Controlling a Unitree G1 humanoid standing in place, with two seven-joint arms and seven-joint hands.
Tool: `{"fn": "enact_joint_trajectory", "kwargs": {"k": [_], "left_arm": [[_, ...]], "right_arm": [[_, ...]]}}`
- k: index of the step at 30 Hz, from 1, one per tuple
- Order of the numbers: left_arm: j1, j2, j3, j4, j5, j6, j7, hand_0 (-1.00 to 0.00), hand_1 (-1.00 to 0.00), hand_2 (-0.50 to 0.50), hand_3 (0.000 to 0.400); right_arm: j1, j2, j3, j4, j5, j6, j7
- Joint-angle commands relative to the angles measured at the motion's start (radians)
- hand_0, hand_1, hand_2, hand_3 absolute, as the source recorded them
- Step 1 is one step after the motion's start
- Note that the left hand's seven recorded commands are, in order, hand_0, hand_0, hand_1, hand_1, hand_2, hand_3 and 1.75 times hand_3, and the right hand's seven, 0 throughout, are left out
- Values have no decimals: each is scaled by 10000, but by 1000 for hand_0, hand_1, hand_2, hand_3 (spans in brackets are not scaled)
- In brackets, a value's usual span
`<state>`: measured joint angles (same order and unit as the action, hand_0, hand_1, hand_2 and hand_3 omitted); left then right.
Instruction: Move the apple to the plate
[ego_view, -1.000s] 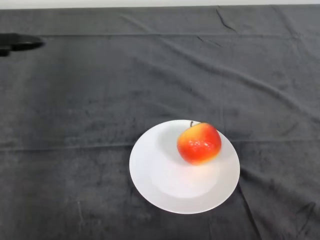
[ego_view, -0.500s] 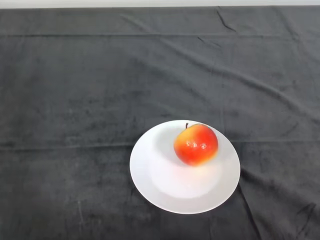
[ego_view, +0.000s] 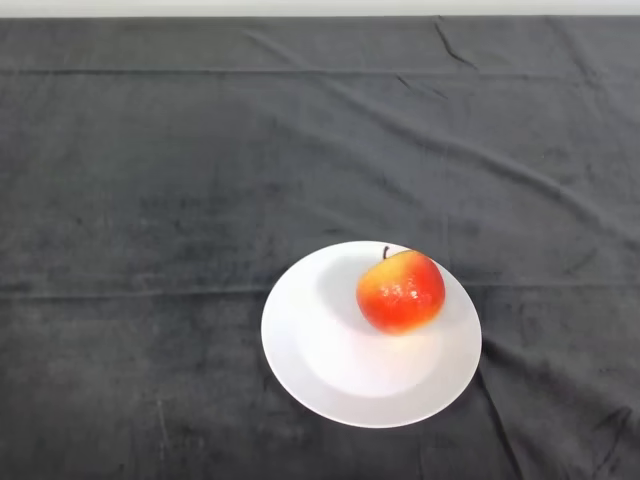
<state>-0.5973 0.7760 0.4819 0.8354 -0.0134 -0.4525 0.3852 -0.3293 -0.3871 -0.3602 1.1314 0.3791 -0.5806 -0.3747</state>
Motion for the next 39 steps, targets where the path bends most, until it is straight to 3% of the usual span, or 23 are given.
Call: {"fn": "enact_joint_trajectory", "kwargs": {"k": [1, 12, 39], "left_arm": [[236, 830, 188, 439, 248, -254, 178, 0, 0, 0, 0], [-118, 763, 39, 979, 447, -394, 548, 0, 0, 0, 0], [-353, 768, -161, 1234, 328, -554, 290, 0, 0, 0, 0]], "right_arm": [[390, 525, 20, 675, 236, 446, -15], [367, 518, 24, 734, 246, 410, -3], [339, 510, 31, 804, 260, 367, 13]]}}
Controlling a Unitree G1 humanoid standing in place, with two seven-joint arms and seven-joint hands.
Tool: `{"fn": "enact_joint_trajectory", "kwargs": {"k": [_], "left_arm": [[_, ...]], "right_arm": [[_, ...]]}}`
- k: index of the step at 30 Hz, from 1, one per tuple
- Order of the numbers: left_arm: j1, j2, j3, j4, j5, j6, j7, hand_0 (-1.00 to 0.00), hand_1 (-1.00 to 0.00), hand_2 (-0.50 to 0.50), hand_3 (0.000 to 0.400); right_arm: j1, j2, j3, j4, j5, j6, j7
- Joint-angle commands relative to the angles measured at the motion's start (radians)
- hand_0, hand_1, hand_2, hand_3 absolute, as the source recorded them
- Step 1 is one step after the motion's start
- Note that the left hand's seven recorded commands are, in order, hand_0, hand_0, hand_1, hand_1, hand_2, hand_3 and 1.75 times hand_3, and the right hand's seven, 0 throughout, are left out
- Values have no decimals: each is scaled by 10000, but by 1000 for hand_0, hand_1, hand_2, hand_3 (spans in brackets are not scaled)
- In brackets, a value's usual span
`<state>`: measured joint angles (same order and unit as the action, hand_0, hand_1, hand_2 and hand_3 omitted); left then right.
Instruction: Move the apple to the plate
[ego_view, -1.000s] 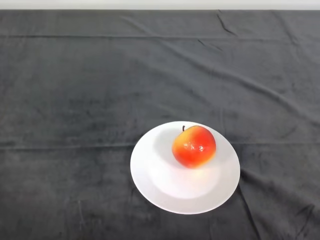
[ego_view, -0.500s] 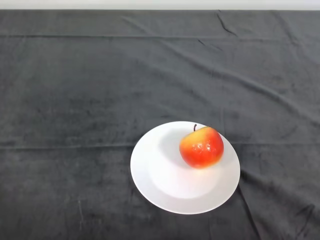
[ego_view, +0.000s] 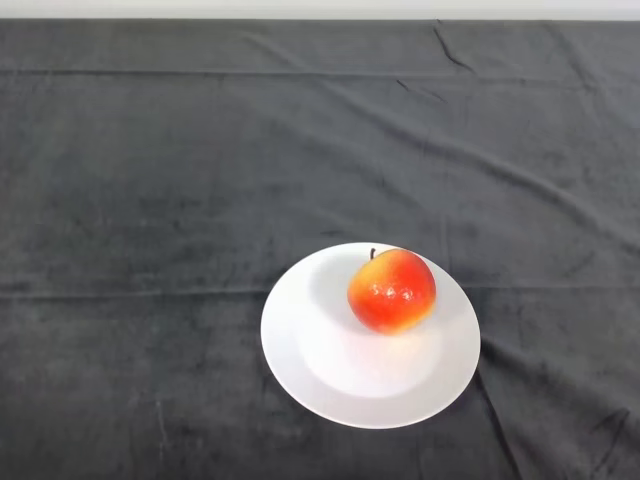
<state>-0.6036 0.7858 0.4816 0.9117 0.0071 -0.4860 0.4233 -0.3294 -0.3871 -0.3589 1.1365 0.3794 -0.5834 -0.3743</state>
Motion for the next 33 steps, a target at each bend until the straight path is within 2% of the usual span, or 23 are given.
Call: {"fn": "enact_joint_trajectory", "kwargs": {"k": [1, 33], "left_arm": [[-290, 674, -160, 474, 115, -222, -102, 0, 0, 0, 0], [-299, 657, -277, 539, 52, -251, -143, 0, 0, 0, 0]], "right_arm": [[340, 509, 17, 753, 257, 394, 9], [333, 507, 22, 771, 263, 383, 12]]}}
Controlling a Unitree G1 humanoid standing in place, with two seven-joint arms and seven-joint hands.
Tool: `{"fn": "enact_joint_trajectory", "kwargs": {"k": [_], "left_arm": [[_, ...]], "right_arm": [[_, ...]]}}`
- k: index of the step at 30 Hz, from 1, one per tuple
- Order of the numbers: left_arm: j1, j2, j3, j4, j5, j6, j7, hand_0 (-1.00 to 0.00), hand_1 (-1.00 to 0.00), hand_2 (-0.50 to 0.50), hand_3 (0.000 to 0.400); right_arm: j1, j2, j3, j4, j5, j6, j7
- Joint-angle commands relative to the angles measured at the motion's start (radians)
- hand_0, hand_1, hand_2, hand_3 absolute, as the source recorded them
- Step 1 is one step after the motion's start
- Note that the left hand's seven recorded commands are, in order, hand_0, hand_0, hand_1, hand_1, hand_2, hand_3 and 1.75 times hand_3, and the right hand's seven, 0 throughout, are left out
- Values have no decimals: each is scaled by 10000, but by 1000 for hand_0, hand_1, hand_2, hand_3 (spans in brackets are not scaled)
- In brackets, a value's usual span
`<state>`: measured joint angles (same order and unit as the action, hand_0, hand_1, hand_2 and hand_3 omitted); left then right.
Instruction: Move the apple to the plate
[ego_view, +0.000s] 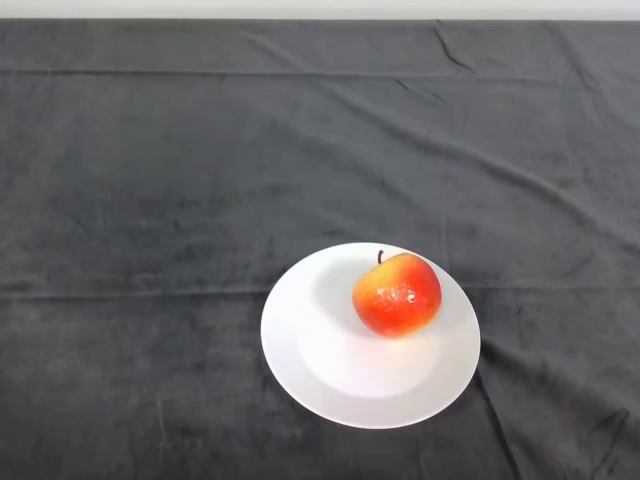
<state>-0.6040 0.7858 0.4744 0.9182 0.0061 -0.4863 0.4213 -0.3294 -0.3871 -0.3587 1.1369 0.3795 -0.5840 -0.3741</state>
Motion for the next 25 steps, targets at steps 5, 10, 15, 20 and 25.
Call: {"fn": "enact_joint_trajectory", "kwargs": {"k": [5, 10, 15, 20, 25], "left_arm": [[-298, 648, -221, 498, 60, -257, -111, 0, 0, 0, 0], [-298, 641, -236, 498, 57, -251, -99, 0, 0, 0, 0], [-301, 644, -248, 493, 52, -238, -93, 0, 0, 0, 0], [-324, 640, -272, 500, 60, -229, -78, 0, 0, 0, 0], [-355, 631, -299, 532, 69, -235, -68, 0, 0, 0, 0]], "right_arm": [[333, 506, 21, 768, 263, 387, 11], [333, 506, 21, 769, 264, 387, 11], [333, 506, 22, 770, 264, 386, 11], [332, 506, 22, 770, 265, 386, 11], [332, 506, 23, 771, 265, 386, 11]]}}
